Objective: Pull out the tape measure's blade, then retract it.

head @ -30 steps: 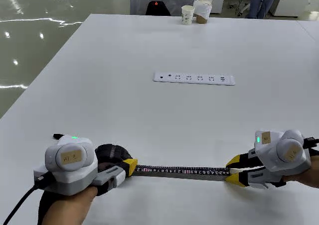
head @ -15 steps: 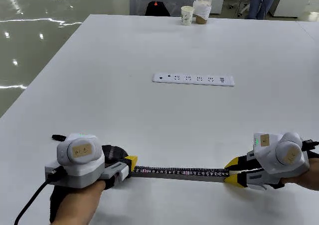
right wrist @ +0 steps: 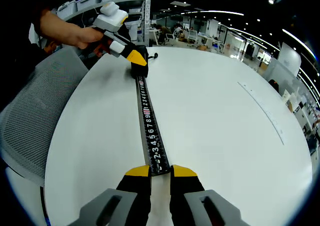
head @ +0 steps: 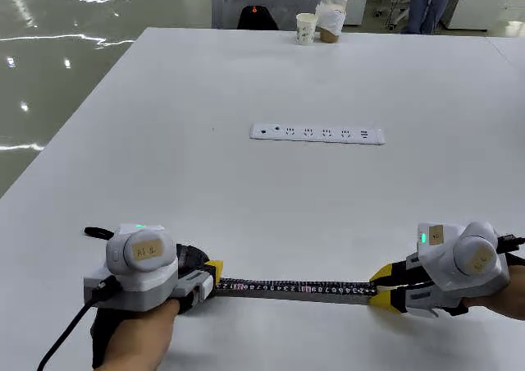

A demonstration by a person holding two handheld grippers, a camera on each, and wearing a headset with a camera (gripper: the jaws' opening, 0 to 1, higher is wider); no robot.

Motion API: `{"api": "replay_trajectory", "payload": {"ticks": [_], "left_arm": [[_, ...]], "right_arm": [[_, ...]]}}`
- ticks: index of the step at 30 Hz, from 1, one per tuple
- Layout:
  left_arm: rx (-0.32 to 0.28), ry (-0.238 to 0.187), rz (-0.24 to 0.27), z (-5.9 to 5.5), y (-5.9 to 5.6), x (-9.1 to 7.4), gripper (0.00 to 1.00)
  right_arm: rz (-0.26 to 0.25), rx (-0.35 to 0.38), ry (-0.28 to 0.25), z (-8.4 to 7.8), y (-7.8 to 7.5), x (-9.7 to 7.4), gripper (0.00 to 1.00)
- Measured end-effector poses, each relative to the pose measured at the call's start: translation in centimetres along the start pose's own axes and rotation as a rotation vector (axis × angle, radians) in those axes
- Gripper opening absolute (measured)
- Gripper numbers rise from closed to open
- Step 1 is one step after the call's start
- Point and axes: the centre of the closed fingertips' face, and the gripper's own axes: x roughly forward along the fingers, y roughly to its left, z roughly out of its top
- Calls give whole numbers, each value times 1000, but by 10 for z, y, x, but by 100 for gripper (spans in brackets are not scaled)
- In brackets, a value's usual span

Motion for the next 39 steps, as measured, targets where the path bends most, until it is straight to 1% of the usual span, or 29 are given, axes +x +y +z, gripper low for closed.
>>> {"api": "replay_trajectory", "payload": {"ticks": [5,9,14,22,24,27,32,37,39], "left_arm": [[-13,10,15,-2,1,1,63],[-2,25,23,-4,1,3,64],[4,25,30,-5,1,2,64],[17,56,33,-7,2,3,62],[22,77,37,-8,2,4,61],[27,87,39,-8,2,3,60],[36,83,39,-8,2,2,59],[37,85,36,-8,3,3,58],[35,93,38,-8,2,3,58]], "right_arm": [[-3,0,-2,0,0,0,10],[-3,-2,-1,0,1,0,10],[-3,-6,1,-1,0,0,10],[6,-11,8,-1,1,0,9],[7,-13,9,0,2,0,9],[10,-17,8,0,3,1,9],[11,-21,12,1,2,2,9],[11,-21,14,1,2,1,9],[12,-22,15,1,2,1,9]]}}
